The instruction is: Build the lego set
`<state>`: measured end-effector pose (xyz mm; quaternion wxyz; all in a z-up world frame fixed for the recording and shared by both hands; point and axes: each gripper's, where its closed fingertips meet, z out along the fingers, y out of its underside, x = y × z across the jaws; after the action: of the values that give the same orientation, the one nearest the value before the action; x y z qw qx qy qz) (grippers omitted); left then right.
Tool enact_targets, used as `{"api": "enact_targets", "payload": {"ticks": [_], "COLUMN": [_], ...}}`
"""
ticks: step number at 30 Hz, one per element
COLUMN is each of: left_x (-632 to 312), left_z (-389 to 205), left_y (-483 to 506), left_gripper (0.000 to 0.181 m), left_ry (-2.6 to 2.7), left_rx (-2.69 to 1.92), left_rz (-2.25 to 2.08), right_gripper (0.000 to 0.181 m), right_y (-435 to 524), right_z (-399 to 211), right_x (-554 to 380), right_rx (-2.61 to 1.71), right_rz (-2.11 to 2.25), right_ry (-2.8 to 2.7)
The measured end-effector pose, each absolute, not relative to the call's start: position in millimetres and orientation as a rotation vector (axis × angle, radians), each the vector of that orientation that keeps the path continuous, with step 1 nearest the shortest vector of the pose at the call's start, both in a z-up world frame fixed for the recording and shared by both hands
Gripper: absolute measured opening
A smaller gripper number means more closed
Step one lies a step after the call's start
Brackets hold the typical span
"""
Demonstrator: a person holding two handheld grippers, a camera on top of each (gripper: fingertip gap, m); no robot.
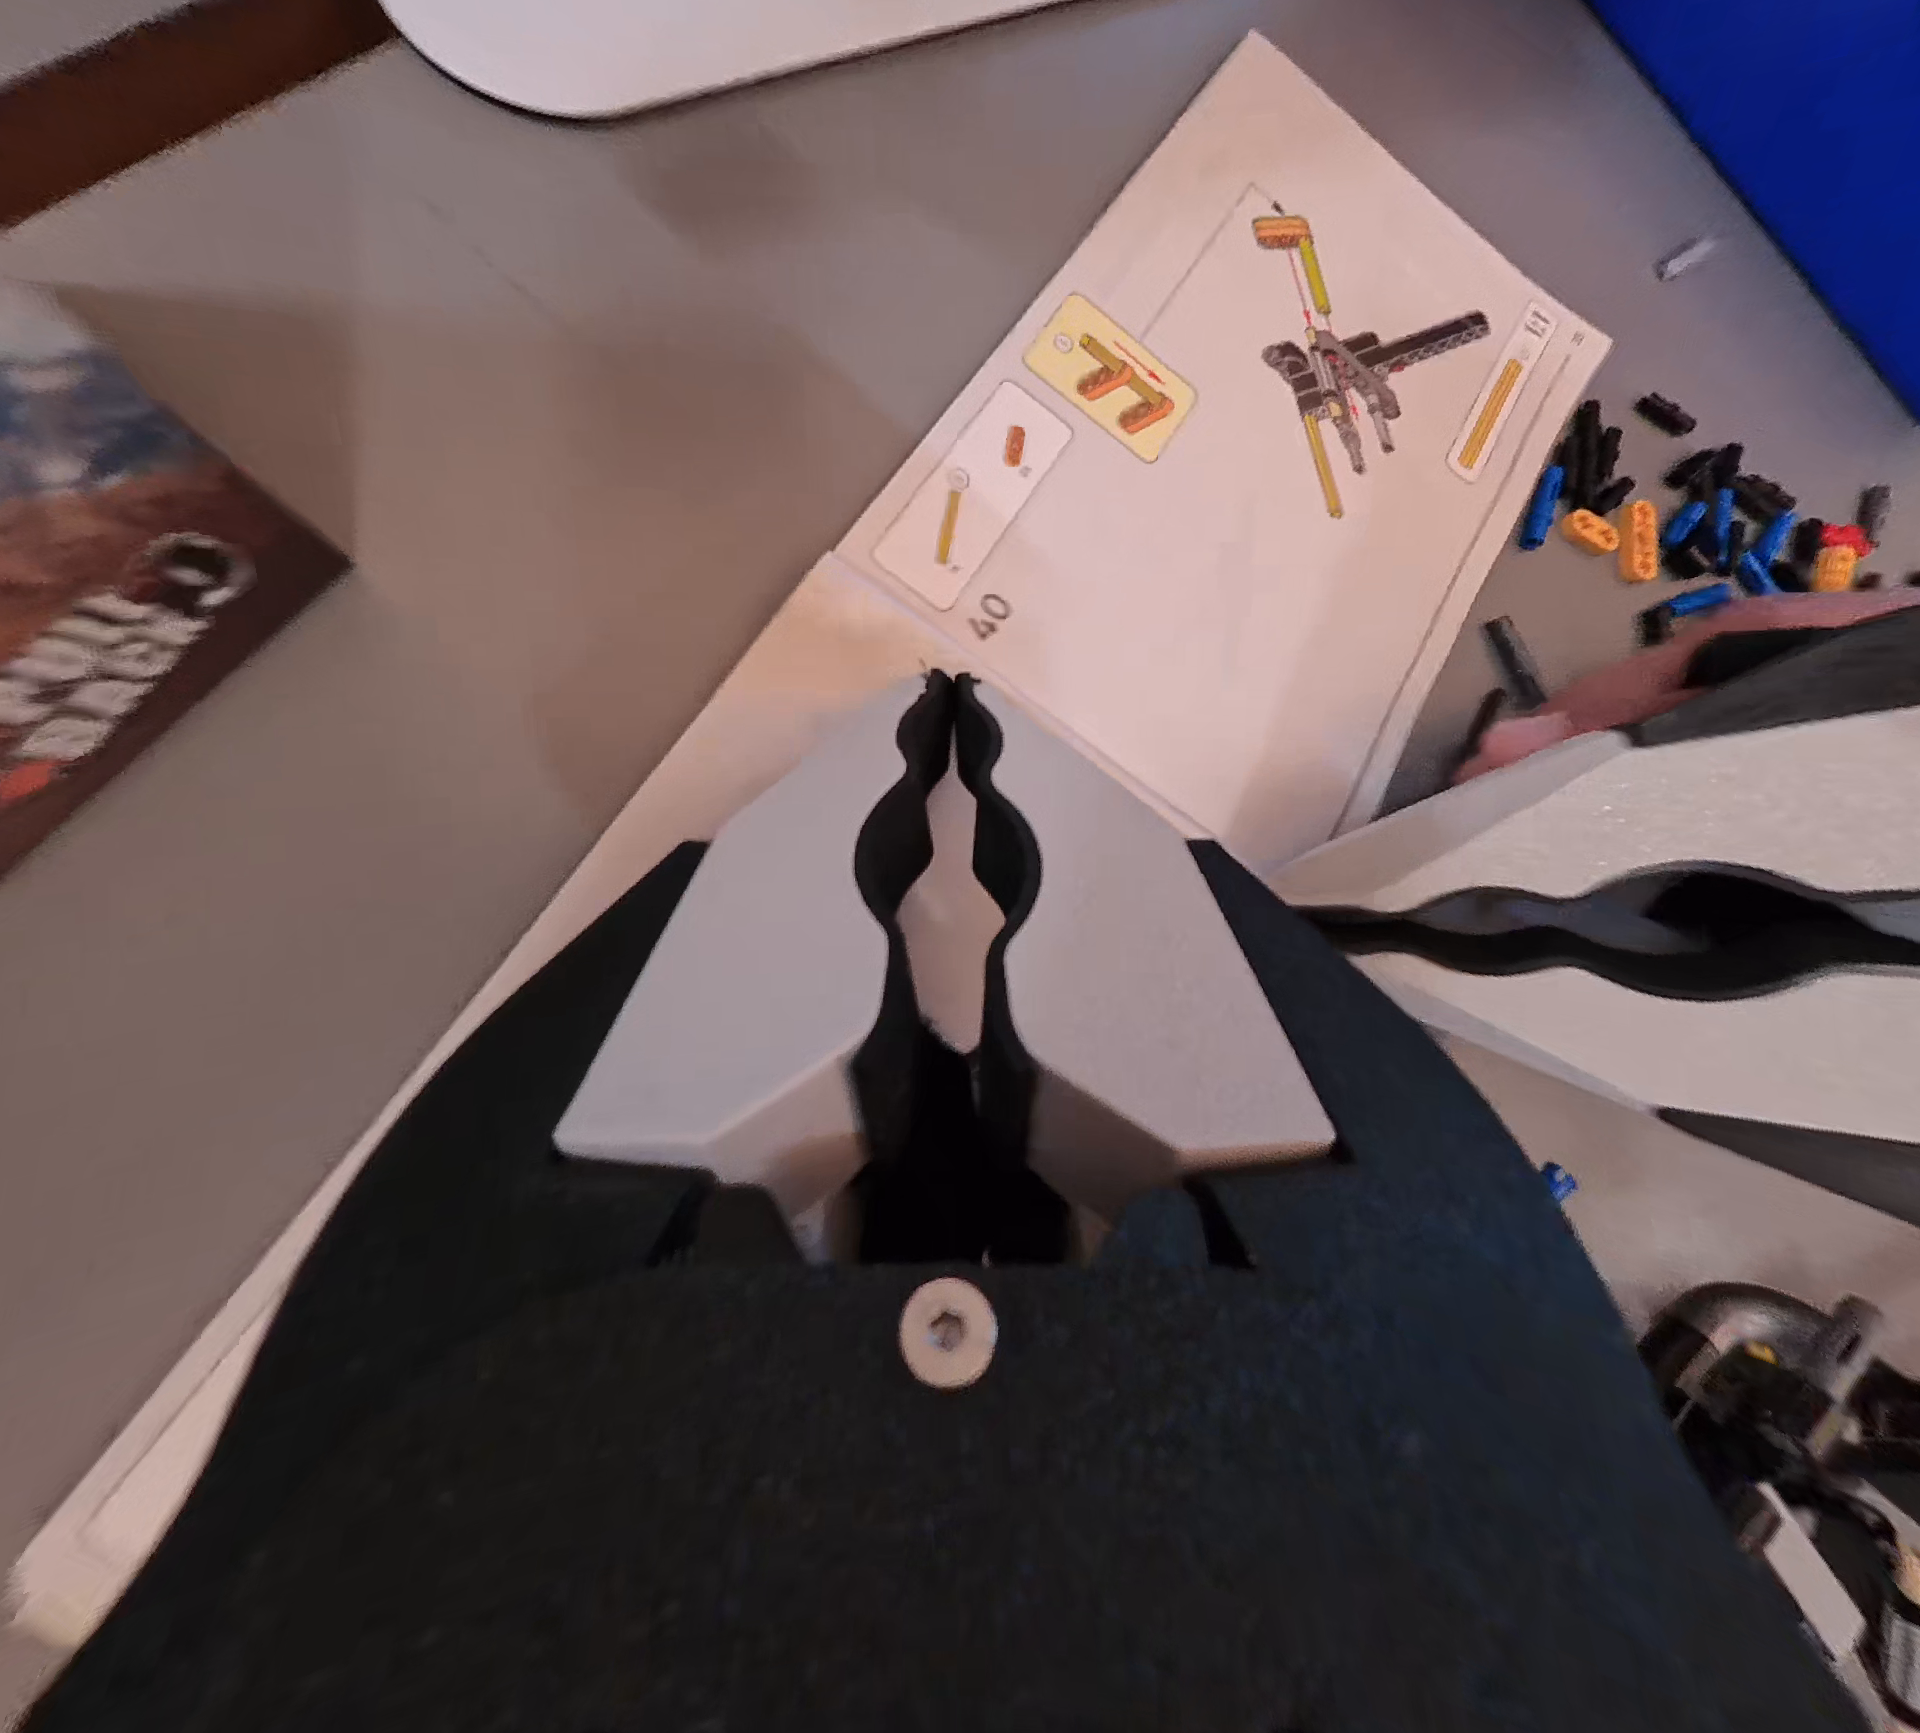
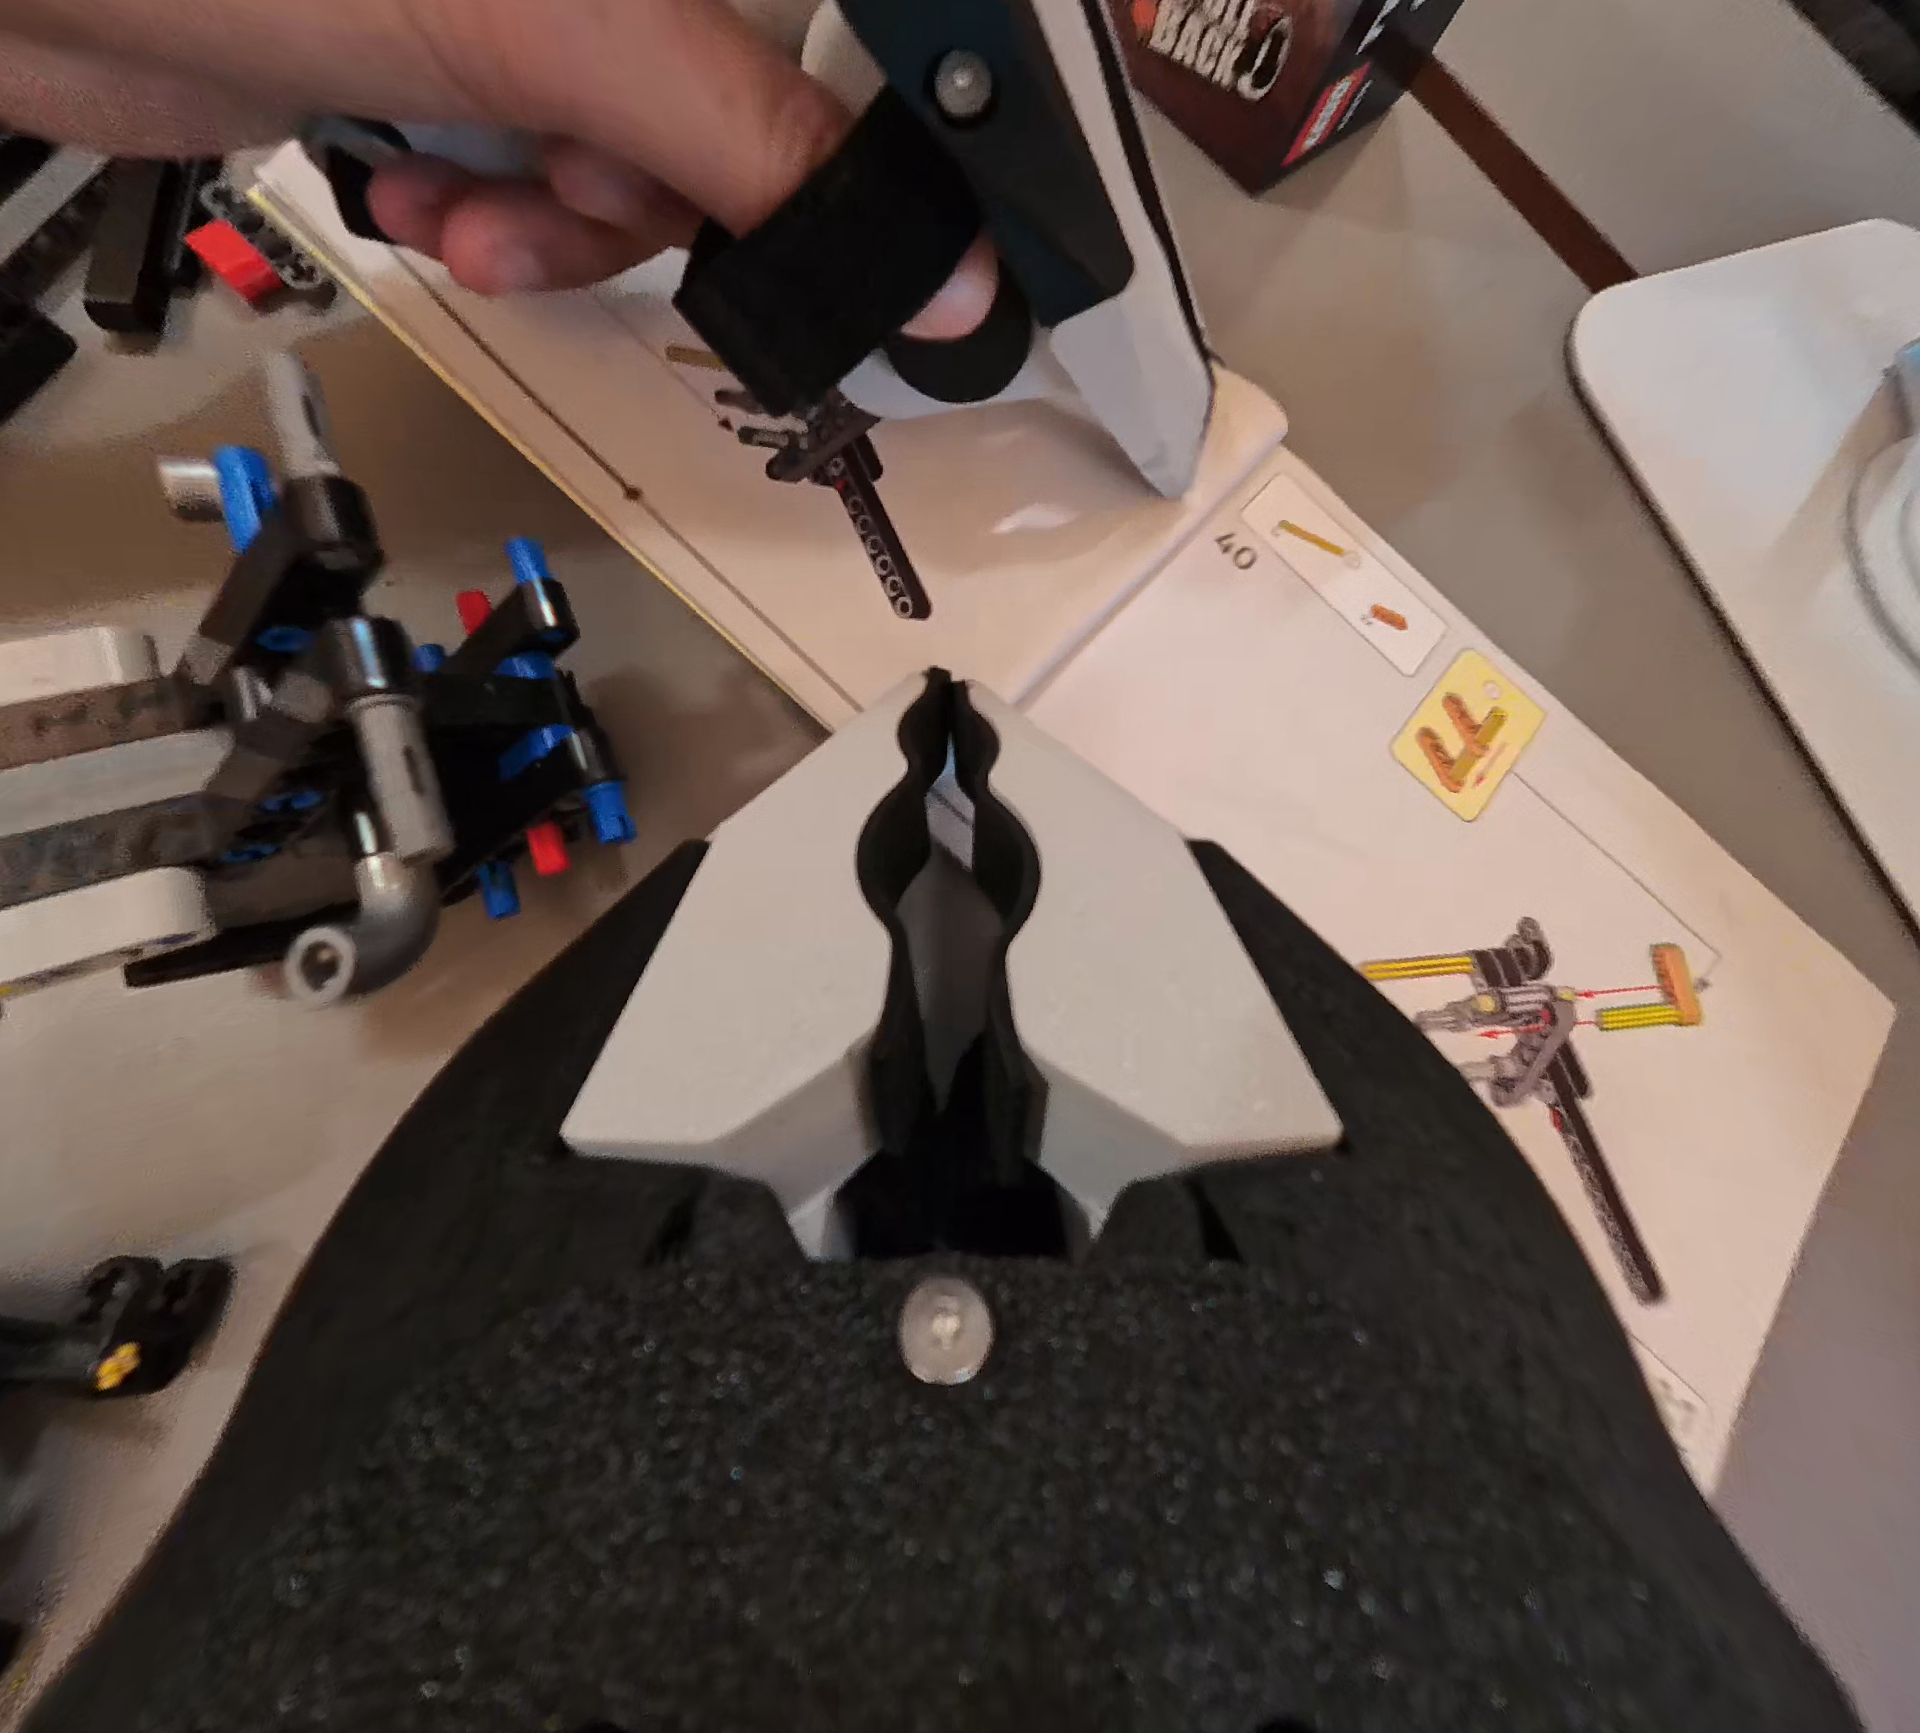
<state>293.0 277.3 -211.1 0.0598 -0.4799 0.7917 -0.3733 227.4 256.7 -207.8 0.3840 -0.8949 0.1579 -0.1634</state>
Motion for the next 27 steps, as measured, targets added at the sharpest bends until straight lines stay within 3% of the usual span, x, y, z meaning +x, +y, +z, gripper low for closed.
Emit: {"api": "enact_targets", "payload": {"ticks": [1, 6, 9, 15, 20, 27], "left_x": [295.0, 236.3, 152.8, 27.8, 9.0, 4.4], "left_z": [-203.4, -81.7, -46.2, -91.3, -130.0, -119.5], "left_y": [284.5, 325.3, 360.2, 351.8, 345.9, 340.8], "left_gripper": [0.000, 0.011, 0.017, 0.018, 0.020, 0.022], "left_ry": [2.344, 1.998, 1.822, 1.702, 1.615, 1.601], "left_rx": [-1.431, -1.190, -1.187, -1.190, -1.267, -1.207], "left_rz": [-1.114, -1.489, -1.607, -1.602, -1.594, -1.767], "right_gripper": [0.000, 0.002, 0.008, 0.012, 0.019, 0.019], "right_y": [256.3, 232.0, 200.6, 145.9, 138.2, 138.2], "right_z": [-198.0, -116.5, -96.3, -120.6, -136.7, -131.3], "right_x": [227.0, 201.3, 152.4, 87.0, 72.2, 71.9], "right_rx": [-2.255, -2.116, -2.063, -1.871, -1.741, -1.672], "right_rz": [-0.452, -0.510, -0.344, -0.248, -0.187, -0.212], "right_ry": [0.390, 0.313, 0.288, 0.385, 0.461, 0.433]}}
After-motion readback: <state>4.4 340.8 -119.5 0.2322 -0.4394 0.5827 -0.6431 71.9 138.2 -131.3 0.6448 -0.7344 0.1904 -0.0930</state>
